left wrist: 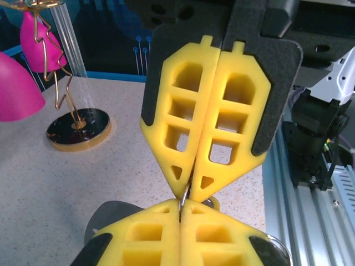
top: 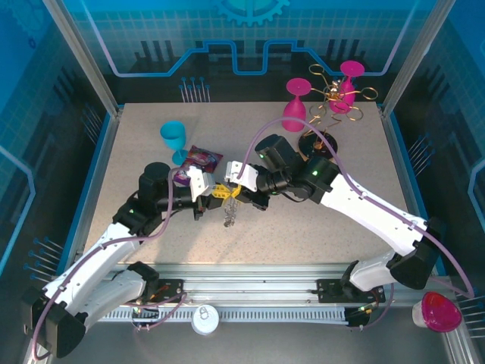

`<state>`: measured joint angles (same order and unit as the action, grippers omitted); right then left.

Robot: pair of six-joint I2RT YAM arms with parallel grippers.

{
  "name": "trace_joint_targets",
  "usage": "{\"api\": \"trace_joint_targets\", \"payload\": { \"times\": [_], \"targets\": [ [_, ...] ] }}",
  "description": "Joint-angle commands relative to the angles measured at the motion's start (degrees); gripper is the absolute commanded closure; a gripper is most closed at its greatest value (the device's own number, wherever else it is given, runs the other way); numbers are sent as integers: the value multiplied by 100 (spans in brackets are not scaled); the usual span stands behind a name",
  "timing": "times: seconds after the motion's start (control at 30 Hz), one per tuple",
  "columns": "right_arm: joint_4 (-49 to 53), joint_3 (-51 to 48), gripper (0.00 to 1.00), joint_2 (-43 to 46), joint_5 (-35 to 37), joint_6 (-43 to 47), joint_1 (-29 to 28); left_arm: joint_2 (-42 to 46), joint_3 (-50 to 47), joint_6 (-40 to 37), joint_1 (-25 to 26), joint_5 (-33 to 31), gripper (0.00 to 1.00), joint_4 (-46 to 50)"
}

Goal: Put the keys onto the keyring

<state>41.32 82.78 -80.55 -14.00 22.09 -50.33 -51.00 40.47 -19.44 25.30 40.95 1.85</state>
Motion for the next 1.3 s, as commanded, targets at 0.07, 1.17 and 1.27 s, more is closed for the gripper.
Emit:
{"api": "trace_joint_targets", "payload": {
  "times": [0.07, 1.17, 1.27],
  "targets": [
    [-1586, -902, 74, 734, -247, -675, 157, 171, -74, 213, 21, 141, 100, -495],
    [-3494, -2199, 100, 1069, -1642, -1863, 629, 275, -664, 1751, 26, 492, 100, -2513],
    [-3305, -2057, 100, 1060, -1681, -1752, 646, 293, -655, 1689, 20, 295, 92, -2385]
  ]
}}
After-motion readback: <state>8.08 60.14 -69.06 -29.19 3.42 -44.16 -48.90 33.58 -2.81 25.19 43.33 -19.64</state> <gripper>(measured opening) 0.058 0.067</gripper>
